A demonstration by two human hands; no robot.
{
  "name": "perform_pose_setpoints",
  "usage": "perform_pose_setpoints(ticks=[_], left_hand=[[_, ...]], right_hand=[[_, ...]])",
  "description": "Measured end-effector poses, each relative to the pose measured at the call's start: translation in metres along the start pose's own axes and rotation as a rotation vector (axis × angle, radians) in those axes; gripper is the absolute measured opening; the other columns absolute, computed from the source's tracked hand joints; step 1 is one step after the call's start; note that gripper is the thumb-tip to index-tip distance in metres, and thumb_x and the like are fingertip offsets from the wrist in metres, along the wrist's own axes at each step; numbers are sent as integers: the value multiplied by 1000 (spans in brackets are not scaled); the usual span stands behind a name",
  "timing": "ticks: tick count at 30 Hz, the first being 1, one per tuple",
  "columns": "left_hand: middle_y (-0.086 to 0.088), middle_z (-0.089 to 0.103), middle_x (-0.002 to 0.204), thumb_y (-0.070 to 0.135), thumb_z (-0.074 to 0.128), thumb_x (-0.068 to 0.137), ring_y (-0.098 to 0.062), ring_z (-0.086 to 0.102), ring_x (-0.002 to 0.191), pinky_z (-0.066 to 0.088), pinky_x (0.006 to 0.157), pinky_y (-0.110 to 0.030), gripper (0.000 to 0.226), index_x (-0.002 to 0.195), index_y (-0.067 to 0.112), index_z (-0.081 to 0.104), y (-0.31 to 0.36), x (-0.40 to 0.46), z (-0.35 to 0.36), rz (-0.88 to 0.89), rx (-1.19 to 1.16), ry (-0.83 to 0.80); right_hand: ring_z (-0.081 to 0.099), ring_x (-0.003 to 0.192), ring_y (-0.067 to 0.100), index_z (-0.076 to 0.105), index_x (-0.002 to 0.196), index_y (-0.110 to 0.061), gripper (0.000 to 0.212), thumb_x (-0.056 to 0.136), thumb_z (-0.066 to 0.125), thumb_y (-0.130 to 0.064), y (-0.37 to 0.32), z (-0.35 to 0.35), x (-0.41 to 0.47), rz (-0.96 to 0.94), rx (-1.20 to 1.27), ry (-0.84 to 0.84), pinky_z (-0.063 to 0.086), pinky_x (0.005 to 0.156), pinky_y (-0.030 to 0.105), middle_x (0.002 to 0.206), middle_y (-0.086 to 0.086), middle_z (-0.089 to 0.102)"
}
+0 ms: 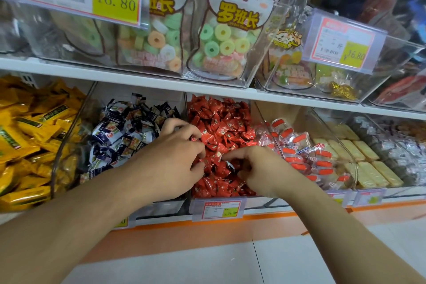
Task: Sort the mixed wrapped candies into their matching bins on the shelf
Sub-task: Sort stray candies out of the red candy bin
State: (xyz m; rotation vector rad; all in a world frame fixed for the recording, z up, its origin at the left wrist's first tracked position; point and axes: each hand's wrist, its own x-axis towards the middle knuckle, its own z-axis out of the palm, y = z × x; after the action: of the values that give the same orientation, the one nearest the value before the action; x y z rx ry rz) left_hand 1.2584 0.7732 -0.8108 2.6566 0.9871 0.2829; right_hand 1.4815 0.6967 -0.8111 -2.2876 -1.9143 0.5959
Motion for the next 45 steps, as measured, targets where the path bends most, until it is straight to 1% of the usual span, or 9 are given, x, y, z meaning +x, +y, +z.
perform_pose_setpoints(ticks=[8, 15, 23, 28, 33, 36, 37, 40, 45], left_hand=[[17, 34, 148, 47, 50, 102, -10, 7, 144, 40, 110, -33, 27, 118, 32, 64, -1, -1, 0, 1, -8, -6], [18, 33, 148, 48, 50, 102, -10, 7, 144, 40, 108, -31, 26, 118, 33, 63, -1, -1, -1, -2, -3, -15], [20, 27, 156, 58, 53, 99, -9, 8, 146, 27, 119, -35, 39, 132, 38, 58, 1, -3, -5, 17, -47, 11], [24, 38, 145, 62, 62, 91, -4, 22, 139, 27, 116, -30, 59, 143, 40, 48, 7, -4, -14, 82, -93, 144], [23, 65, 103, 53, 73, 86, 6, 58, 91, 53, 81, -30, 31, 114, 40, 67, 8, -16, -37, 37, -191, 280], [20, 63, 85, 47, 70, 92, 8, 55, 61, 39, 55, -17, 19, 108, 36, 70, -7, -22, -51, -102, -67, 322], [16, 67, 93, 45, 68, 94, 5, 57, 63, 42, 58, -18, 25, 116, 35, 69, -12, -23, -52, -156, -45, 303], [9, 58, 140, 46, 62, 97, -10, 59, 116, 47, 95, -28, 46, 142, 39, 54, -21, -24, -47, -187, -36, 216], [38, 19, 157, 56, 58, 96, 11, 26, 135, 21, 110, -18, 53, 146, 57, 40, -7, -20, -32, -18, -157, 26]], right_hand=[[65, 91, 12, 77, 97, -29, 14, 85, 83, -27, 3, 15, 9, 57, -54, 158, 53, 80, 22, 101, -9, 68], [66, 72, 16, 76, 74, -22, 13, 86, 77, -25, 3, 23, 16, 89, -154, 222, 61, 68, 35, 85, -3, 67], [63, 75, 20, 67, 83, -19, 11, 86, 64, -9, -4, 2, 2, 70, -146, 287, 60, 67, 40, 90, 1, 64], [64, 70, 10, 63, 82, -25, 20, 95, 63, -10, -32, -20, -17, -30, 193, 289, 55, 66, 31, 76, -6, 68], [61, 63, 7, 71, 90, -21, 15, 100, 64, -13, -57, -27, -23, -212, 557, 268, 52, 59, 27, 79, 3, 73], [65, 71, 9, 73, 92, -27, 22, 101, 60, -12, -42, -21, -15, -193, 510, 315, 57, 66, 38, 84, -4, 73], [65, 75, 4, 74, 94, -29, 24, 100, 60, -11, -36, -17, -13, -186, 460, 298, 55, 69, 32, 87, -9, 73], [65, 91, -6, 76, 110, -39, 26, 98, 67, -17, -30, -4, -13, -221, 357, 67, 51, 80, 16, 102, -21, 71], [53, 118, 0, 70, 127, -41, 41, 88, 79, -35, -17, 15, 3, -285, 59, 2, 40, 108, 20, 126, -19, 56]])
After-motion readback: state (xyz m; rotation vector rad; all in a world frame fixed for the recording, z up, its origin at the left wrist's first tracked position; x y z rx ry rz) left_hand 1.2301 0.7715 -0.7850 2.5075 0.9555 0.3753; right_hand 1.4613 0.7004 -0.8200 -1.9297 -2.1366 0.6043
